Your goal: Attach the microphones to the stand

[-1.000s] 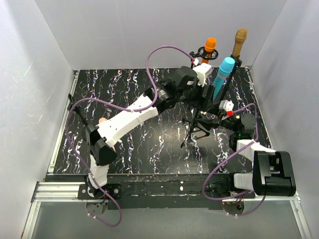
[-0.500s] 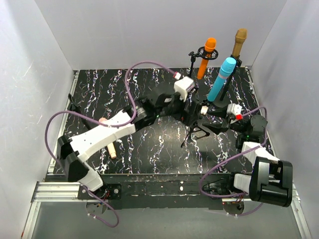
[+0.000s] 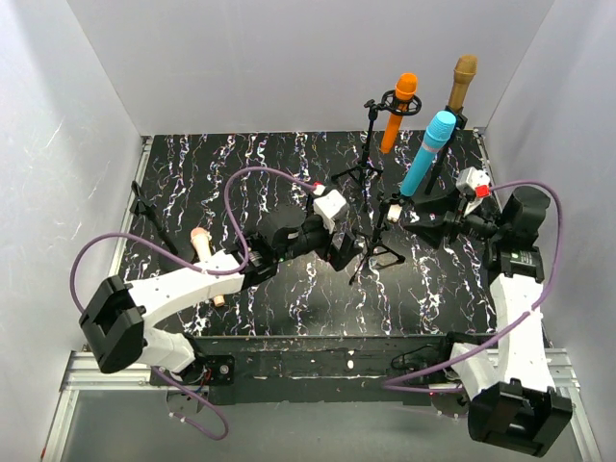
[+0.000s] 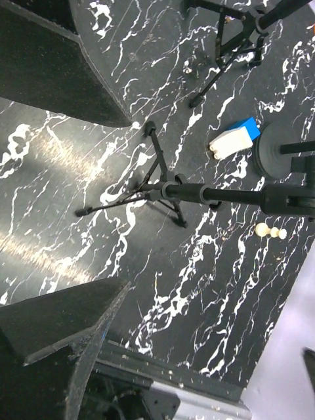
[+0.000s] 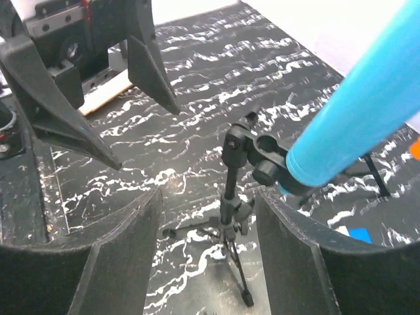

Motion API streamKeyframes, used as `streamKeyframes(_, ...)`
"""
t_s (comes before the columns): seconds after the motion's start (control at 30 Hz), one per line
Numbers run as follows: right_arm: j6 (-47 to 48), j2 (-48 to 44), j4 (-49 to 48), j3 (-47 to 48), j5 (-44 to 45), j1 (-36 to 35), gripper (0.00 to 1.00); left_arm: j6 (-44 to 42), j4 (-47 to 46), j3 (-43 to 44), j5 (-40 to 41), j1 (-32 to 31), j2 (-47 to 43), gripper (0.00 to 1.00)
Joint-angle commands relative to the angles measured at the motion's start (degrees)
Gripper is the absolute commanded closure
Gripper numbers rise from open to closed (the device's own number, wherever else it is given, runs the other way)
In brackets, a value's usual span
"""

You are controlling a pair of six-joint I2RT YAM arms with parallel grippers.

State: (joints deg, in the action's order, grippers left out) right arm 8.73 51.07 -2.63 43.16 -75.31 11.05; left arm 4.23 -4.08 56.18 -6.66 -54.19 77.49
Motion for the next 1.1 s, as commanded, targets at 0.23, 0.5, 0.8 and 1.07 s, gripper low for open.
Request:
streamKeyframes(0.23,9.2,-8.1,24.7,-2.8,6.7,6.6,0.31,-12.8,-26.4,-2.5,-3.5,1.4,13.3,0.04)
streamKeyframes(0.5,7.8,-10.4,24.2,-2.4,7.2,8.4,0.31,-8.2,-33.9,0.9,-8.2,3.5,21.3,0.19)
streamKeyframes(0.8,7.7,-10.5,24.3,-2.3,7.3,8.5,0.31,-1.9,-38.8,3.2,-12.2,3.6,24.4,0.28)
streamKeyframes(1.07,7.6,-10.4,24.3,-2.6,7.3,8.7,0.31,0.7,-40.7,4.6,-12.2,3.5,25.6,0.35)
